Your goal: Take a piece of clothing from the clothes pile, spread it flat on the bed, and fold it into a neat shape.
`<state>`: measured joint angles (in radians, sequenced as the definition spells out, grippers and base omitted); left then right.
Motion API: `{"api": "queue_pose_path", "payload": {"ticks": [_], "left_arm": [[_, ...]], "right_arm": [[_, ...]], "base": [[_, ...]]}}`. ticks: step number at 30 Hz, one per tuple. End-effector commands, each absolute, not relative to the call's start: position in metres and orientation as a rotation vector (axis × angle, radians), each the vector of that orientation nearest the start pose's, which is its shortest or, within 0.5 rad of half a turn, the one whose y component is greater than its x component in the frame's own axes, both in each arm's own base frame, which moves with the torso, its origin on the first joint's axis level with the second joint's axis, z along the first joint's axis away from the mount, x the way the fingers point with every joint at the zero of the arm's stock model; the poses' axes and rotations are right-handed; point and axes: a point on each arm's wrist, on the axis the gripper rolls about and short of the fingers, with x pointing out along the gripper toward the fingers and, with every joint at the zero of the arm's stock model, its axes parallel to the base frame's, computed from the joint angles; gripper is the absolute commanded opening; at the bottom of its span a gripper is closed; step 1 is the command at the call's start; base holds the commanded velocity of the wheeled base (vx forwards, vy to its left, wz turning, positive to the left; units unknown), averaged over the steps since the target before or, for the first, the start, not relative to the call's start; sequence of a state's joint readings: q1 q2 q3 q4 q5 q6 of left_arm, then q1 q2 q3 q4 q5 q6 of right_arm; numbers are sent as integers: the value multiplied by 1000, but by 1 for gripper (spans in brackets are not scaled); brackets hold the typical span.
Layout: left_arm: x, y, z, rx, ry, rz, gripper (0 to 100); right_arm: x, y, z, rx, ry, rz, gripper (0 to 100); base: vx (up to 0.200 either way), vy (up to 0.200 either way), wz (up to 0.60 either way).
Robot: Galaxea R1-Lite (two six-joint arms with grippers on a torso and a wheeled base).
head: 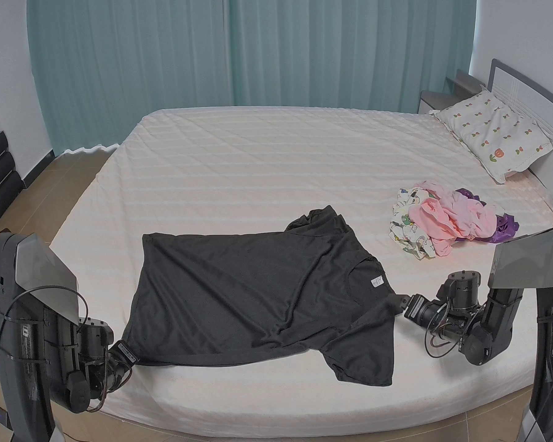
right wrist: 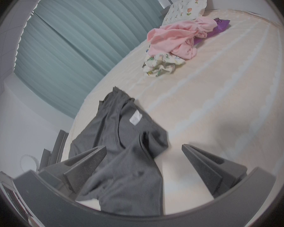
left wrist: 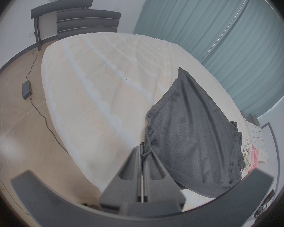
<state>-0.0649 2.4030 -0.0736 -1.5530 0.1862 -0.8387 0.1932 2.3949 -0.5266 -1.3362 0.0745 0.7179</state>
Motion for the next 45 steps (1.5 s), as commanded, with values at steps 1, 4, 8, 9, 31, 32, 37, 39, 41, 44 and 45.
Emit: {"api": "queue_pose_path", "payload": {"ticks": [1, 4, 8, 9, 31, 32, 37, 39, 41, 44, 45], "left_arm": [[231, -5, -48, -725, 661, 425, 0], [231, -5, -49, -726, 664, 423, 0], [231, -5, -49, -726, 668, 423, 0], [231, -5, -49, -726, 668, 423, 0], [231, -5, -50, -724, 670, 424, 0], [231, -5, -50, -724, 670, 424, 0], [230, -5, -50, -724, 670, 424, 0], [230, -5, -50, -725, 670, 425, 0], [230, -5, -50, -725, 670, 425, 0], [230, -5, -50, -725, 670, 425, 0], [230, -5, -50, -725, 670, 425, 0]], "right_arm": [[289, 66, -32, 644, 710, 122, 100], [267, 73, -40, 602, 815, 190, 100], [254, 82, -47, 540, 874, 233, 100], [253, 83, -47, 536, 877, 234, 100], [233, 115, -66, 390, 932, 224, 100], [233, 116, -66, 390, 931, 225, 100], [237, 118, -67, 398, 912, 230, 0], [237, 118, -67, 397, 911, 227, 0], [237, 117, -67, 397, 909, 223, 0], [237, 115, -66, 391, 911, 202, 0], [236, 113, -65, 390, 909, 194, 0]], "base": [[0, 0, 0], [0, 0, 0], [0, 0, 0], [0, 0, 0], [0, 0, 0], [0, 0, 0], [0, 0, 0], [0, 0, 0], [0, 0, 0], [0, 0, 0], [0, 0, 0]]}}
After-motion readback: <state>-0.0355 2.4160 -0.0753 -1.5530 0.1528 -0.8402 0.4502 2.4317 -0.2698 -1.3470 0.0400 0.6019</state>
